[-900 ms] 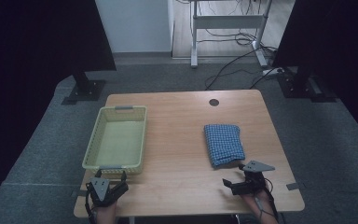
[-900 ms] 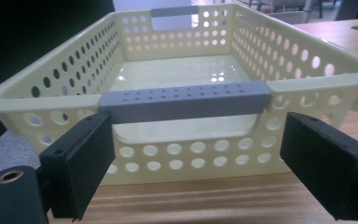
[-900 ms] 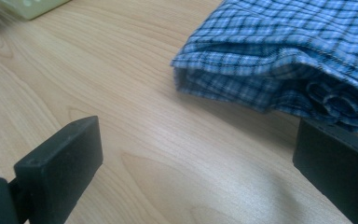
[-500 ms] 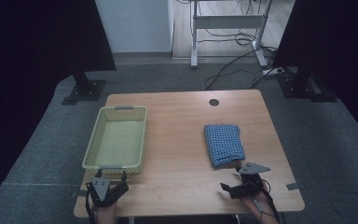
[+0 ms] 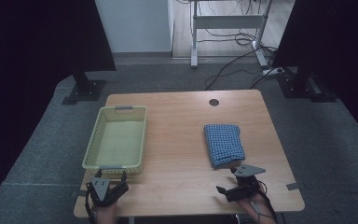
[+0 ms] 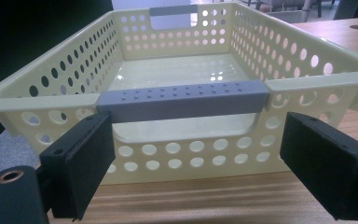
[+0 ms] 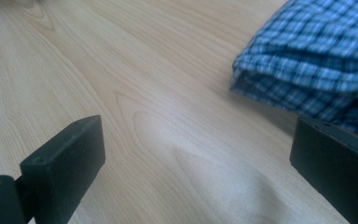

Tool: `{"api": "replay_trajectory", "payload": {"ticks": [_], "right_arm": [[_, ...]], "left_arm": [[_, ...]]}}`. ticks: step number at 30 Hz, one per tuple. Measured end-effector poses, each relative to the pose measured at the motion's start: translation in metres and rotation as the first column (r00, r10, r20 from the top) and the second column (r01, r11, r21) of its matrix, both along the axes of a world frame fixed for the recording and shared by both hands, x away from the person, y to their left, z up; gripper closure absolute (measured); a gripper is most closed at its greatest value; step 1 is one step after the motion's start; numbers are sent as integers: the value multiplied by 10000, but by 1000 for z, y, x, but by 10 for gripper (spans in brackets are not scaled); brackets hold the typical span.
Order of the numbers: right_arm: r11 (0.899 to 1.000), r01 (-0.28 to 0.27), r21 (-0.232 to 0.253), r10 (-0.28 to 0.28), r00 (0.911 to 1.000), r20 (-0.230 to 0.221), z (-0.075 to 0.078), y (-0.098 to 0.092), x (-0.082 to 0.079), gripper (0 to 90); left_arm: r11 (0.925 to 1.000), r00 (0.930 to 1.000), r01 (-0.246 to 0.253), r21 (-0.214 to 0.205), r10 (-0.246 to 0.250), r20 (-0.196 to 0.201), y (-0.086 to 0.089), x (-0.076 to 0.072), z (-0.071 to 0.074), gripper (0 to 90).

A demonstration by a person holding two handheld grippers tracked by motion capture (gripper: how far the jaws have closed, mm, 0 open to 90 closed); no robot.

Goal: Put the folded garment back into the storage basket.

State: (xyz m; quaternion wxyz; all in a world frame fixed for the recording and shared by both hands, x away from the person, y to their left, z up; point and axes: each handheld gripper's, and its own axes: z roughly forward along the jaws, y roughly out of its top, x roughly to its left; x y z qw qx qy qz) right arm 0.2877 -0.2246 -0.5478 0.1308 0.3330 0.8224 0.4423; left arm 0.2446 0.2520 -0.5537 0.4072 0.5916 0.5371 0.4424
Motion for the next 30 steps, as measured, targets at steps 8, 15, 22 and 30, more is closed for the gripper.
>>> {"api": "replay_trajectory", "payload": {"ticks": [8,15,22,30], "right_arm": [[9997,-33,233,29,9998,173,12,-1,-3,30],[9995,22,316,-36,9991,429,25,-4,-6,31],[9992,30,402,-54,9982,597,39,-5,-6,30],[9982,205,568,-265,9940,1062,61,-10,-5,30]], "left_arm": [[10000,10000,59,-25,-59,-21,0,0,0,99],[10000,10000,89,0,-89,26,0,-1,0,100],[10000,10000,81,7,-81,30,0,-1,0,100],[9999,9999,103,-31,-103,53,0,-1,0,100]]}}
